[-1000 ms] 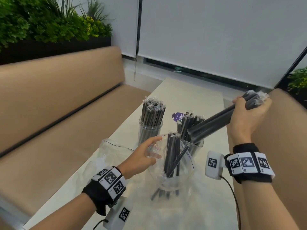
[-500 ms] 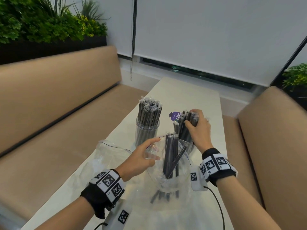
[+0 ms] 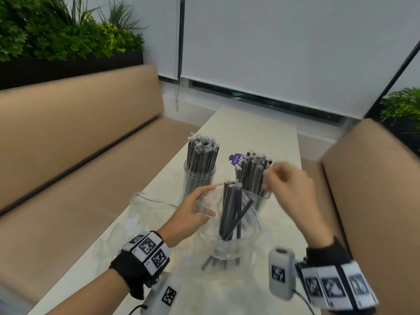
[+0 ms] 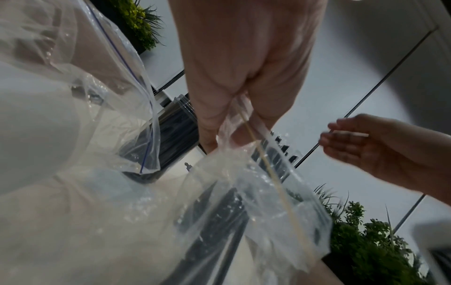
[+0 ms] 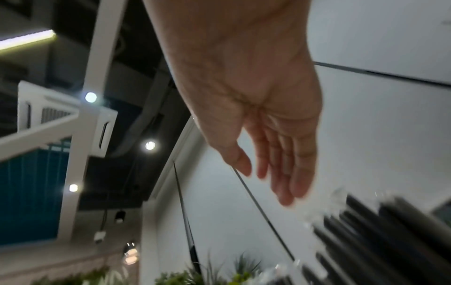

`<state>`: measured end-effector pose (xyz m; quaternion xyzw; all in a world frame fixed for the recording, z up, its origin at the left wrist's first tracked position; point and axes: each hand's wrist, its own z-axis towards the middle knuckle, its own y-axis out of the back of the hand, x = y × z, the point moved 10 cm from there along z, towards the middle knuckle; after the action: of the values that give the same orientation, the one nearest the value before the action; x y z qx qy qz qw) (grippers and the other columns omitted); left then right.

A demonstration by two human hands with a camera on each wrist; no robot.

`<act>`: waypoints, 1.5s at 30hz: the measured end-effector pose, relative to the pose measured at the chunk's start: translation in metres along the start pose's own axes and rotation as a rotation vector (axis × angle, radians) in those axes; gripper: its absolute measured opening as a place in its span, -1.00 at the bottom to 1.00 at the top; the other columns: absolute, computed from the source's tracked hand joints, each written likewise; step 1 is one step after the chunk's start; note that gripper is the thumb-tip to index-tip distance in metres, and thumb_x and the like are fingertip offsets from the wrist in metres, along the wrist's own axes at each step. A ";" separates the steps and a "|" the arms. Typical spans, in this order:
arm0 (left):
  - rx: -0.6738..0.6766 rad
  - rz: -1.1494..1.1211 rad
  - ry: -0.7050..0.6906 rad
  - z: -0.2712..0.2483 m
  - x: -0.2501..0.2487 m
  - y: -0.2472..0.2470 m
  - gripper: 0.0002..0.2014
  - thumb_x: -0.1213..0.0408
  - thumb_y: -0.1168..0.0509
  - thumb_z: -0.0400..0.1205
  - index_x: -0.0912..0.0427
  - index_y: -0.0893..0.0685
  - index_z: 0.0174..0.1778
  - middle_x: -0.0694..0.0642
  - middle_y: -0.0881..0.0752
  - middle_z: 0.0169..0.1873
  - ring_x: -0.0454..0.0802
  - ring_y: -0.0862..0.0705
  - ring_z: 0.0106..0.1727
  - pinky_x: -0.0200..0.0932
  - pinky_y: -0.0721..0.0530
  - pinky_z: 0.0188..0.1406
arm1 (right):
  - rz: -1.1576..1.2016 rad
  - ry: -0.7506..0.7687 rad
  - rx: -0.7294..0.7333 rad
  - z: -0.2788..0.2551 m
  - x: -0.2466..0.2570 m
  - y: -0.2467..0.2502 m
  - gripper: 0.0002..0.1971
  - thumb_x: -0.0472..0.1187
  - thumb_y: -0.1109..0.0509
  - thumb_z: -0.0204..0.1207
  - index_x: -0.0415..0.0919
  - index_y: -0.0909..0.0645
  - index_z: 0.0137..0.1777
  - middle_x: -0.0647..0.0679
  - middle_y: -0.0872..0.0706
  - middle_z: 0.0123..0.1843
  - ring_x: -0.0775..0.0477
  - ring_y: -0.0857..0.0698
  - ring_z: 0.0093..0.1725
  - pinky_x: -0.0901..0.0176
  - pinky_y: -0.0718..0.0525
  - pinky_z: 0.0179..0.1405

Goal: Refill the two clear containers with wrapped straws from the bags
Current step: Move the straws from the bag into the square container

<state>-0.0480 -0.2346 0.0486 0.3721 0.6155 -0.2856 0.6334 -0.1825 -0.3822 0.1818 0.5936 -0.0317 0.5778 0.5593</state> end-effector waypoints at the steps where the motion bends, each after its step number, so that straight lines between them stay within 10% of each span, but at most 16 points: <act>1: -0.029 -0.003 -0.004 0.000 0.001 0.003 -0.28 0.76 -0.17 0.50 -0.07 -0.51 0.43 -0.01 -0.51 0.33 -0.11 -0.78 -0.05 -0.32 -0.66 -0.21 | 0.014 -0.096 0.124 -0.014 -0.014 -0.020 -0.86 -0.10 -0.37 0.61 -0.11 -0.69 -0.13 -0.02 -0.81 -0.29 0.02 -0.80 -0.22 0.32 -0.74 0.00; 3: -0.060 -0.018 -0.009 0.001 0.002 0.005 -0.28 0.78 -0.18 0.48 -0.03 -0.51 0.44 0.03 -0.55 0.29 -0.17 -0.73 -0.14 -0.35 -0.67 -0.16 | -0.008 -0.243 0.275 -0.038 -0.041 -0.055 -0.75 0.04 -0.42 0.56 -0.16 -0.72 -0.05 -0.04 -0.83 -0.20 -0.16 -0.83 -0.09 -0.01 -0.79 0.06; 7: -0.015 -0.030 0.037 0.003 0.007 -0.005 -0.22 0.81 -0.19 0.43 0.03 -0.41 0.49 0.18 -0.61 -0.03 -0.37 -0.69 -0.31 -0.54 -0.63 -0.24 | 0.150 -0.405 0.178 -0.060 -0.078 -0.089 -0.38 0.08 -0.58 0.39 -0.21 -0.49 0.35 -0.04 -0.68 0.22 -0.06 -0.67 0.20 0.10 -0.63 0.19; 11: 0.092 -0.100 0.133 0.004 0.016 -0.025 -0.27 0.77 -0.23 0.31 0.23 -0.49 0.42 0.16 -0.62 -0.34 -0.16 -0.67 -0.30 -0.34 -0.62 -0.19 | 0.555 -0.426 0.076 -0.068 -0.082 -0.111 -0.24 -0.16 -0.63 0.37 -0.06 -0.22 0.45 -0.05 -0.68 0.24 -0.03 -0.70 0.21 0.09 -0.67 0.17; 17: 0.226 -0.144 0.173 -0.002 0.013 -0.043 -0.38 0.89 -0.11 0.34 0.42 -0.63 0.29 -0.12 -0.49 -0.64 -0.23 -0.57 -0.47 -0.28 -0.48 -0.33 | 0.570 -0.365 -0.046 -0.070 -0.091 -0.108 -0.65 -0.09 -0.63 0.35 -0.11 -0.72 0.11 -0.03 -0.87 -0.05 -0.03 -0.83 0.01 -0.03 -0.79 0.06; 23: 0.208 -0.253 0.241 -0.002 0.014 -0.042 -0.40 0.82 -0.18 0.47 0.21 -0.61 0.34 -0.01 -0.52 -0.47 -0.14 -0.60 -0.39 -0.31 -0.63 -0.39 | 0.563 -0.308 -0.118 -0.058 -0.085 -0.085 -0.94 -0.22 -0.46 0.54 -0.07 -0.70 -0.03 -0.01 -0.85 -0.13 0.00 -0.82 -0.08 -0.02 -0.78 0.05; 29: 0.100 -0.372 0.321 -0.004 0.020 -0.027 -0.42 0.67 -0.28 0.53 0.07 -0.54 0.40 0.12 -0.66 -0.10 0.11 -0.68 0.10 -0.19 -0.73 -0.44 | 0.553 -0.212 -0.039 -0.035 -0.077 -0.070 -0.83 -0.20 -0.39 0.59 -0.13 -0.67 0.15 -0.06 -0.86 -0.05 0.00 -0.84 -0.05 -0.01 -0.77 0.10; 33: 0.103 -0.371 0.370 -0.005 0.028 -0.030 -0.43 0.66 -0.15 0.56 0.06 -0.51 0.43 0.23 -0.67 0.23 0.04 -0.79 0.06 -0.12 -0.72 -0.32 | 0.494 -0.215 0.145 -0.041 -0.076 -0.095 -0.65 -0.19 -0.50 0.50 0.00 -0.59 0.27 0.05 -0.81 0.06 0.12 -0.79 0.05 0.05 -0.73 0.17; 39: 0.102 -0.376 0.359 -0.006 0.032 -0.037 -0.39 0.68 -0.09 0.52 0.02 -0.56 0.38 0.37 -0.69 0.27 0.23 -0.69 0.30 0.17 -0.64 0.25 | 0.437 -0.222 0.190 -0.065 -0.083 -0.119 -0.66 -0.07 -0.61 0.38 -0.06 -0.69 0.14 0.03 -0.87 -0.01 0.08 -0.82 0.03 0.05 -0.76 0.09; 45: 0.017 -0.434 0.389 -0.014 0.043 -0.031 -0.46 0.68 -0.10 0.57 0.07 -0.50 0.36 0.24 -0.82 0.03 0.16 -0.76 0.10 0.00 -0.67 -0.14 | 0.404 -0.286 0.051 -0.072 -0.094 -0.087 -0.87 -0.16 -0.48 0.54 -0.21 -0.72 -0.02 -0.11 -0.85 -0.19 -0.05 -0.82 -0.13 -0.08 -0.78 0.04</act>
<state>-0.0780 -0.2364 0.0031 0.2846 0.7881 -0.3428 0.4247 -0.2005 -0.3567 0.0380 0.6648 -0.2141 0.5886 0.4072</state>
